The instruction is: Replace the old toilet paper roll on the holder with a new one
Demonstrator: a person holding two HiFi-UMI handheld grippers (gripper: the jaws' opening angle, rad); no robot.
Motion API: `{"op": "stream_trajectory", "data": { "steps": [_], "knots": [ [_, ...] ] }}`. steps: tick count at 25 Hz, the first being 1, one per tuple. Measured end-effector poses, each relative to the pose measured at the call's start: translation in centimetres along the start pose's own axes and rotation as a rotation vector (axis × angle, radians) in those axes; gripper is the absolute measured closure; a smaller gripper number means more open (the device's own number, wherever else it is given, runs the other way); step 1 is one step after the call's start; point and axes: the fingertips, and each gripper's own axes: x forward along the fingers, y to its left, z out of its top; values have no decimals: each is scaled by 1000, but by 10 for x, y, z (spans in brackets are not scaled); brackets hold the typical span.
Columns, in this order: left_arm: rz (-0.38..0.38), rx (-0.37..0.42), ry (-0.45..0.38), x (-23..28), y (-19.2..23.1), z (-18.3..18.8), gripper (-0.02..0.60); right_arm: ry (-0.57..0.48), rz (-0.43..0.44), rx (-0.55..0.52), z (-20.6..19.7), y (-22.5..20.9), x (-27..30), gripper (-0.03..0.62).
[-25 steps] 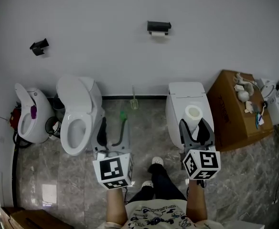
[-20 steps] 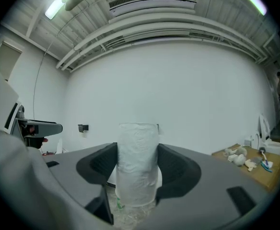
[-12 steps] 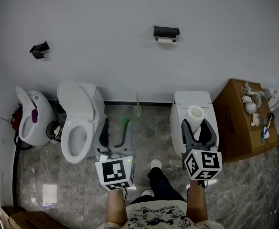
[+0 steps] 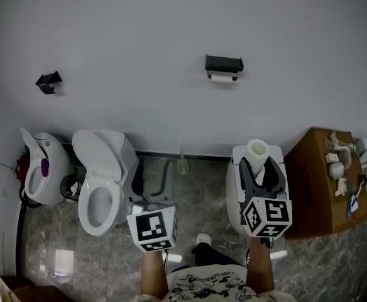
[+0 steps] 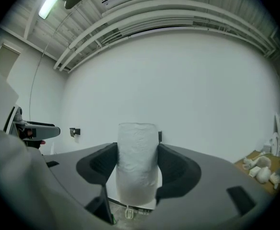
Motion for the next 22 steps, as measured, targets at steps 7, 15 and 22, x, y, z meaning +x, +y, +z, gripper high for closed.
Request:
{"op": "stream_trajectory", "data": {
  "steps": [7,15,22],
  "knots": [
    [19,5,-15,72,-7,6,339,-9,14,-3,9,-32,73,319],
    [19,21,14,122,-11,-3,339,8,28,-4,3,-47,121,319],
    [-5,33,26,175,-10,-11,339,26,-10,15,-7,-64,164,319]
  ]
}}
